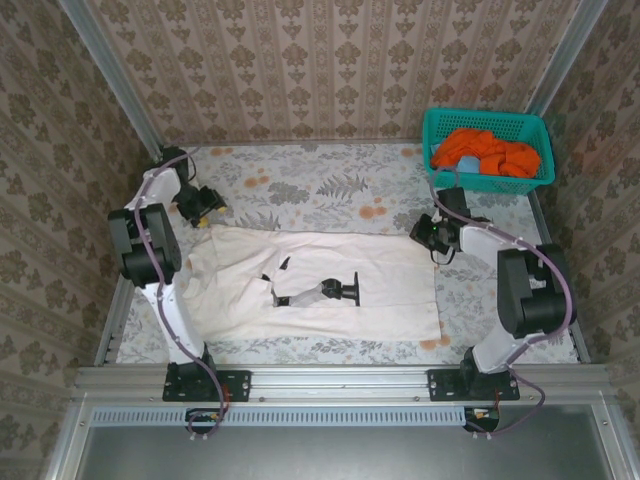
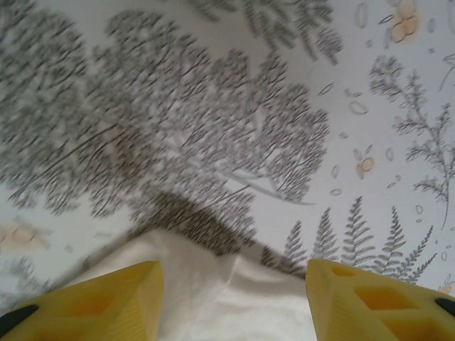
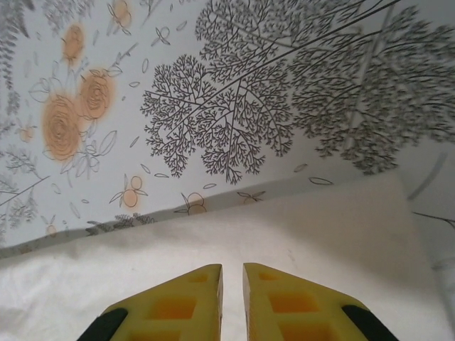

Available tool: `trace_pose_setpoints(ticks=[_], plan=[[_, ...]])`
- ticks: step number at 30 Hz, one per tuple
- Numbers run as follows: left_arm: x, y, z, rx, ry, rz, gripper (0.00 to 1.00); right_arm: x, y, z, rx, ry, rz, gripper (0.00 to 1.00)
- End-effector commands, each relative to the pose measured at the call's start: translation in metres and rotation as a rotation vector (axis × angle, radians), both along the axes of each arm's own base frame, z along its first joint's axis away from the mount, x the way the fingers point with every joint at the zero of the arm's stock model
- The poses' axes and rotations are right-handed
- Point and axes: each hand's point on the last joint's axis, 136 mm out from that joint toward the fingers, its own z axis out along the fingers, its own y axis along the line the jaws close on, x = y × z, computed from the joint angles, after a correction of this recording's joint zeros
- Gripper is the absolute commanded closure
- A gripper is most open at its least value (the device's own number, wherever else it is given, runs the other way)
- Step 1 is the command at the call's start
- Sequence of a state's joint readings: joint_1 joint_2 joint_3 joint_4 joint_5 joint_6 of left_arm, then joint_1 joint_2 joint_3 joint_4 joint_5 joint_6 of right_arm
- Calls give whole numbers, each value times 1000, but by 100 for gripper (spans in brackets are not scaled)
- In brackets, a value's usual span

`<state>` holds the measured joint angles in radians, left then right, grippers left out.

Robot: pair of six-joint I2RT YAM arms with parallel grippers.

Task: Fold and stack the t-shirts

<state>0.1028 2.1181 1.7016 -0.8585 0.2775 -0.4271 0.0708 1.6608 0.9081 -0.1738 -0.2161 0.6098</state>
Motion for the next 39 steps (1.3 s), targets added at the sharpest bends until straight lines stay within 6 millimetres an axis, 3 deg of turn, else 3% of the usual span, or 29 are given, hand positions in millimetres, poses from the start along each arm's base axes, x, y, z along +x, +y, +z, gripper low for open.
trace_pose_setpoints(ticks=[1,5,14,20,23,30,37,39], plan=[[-9,-1,-4,27,58,-65,49,3,5,-7,13,69,-7,83],[-10,1,-10,34,72,-73,53,5,8,-11,11,99,-5,84],[-30,3,-15,59,88,-112,50,5,2,-20,-16,128,-28,81],[-16,-7,-21,-2,59,-114,62,5,-8,-27,-25,158,-92,79],[-12,-2,-25,18,66,-111,77,3,-11,-30,-25,169,-107,79],[-5,28,-22,105,44,-40,100,-2,-26,-36,-59,209,-163,79],[-3,60,-26,261,29,30,100,-4,-35,-41,-39,228,-216,78],[-3,67,-26,301,33,49,93,-1,-36,-40,-35,223,-218,78]])
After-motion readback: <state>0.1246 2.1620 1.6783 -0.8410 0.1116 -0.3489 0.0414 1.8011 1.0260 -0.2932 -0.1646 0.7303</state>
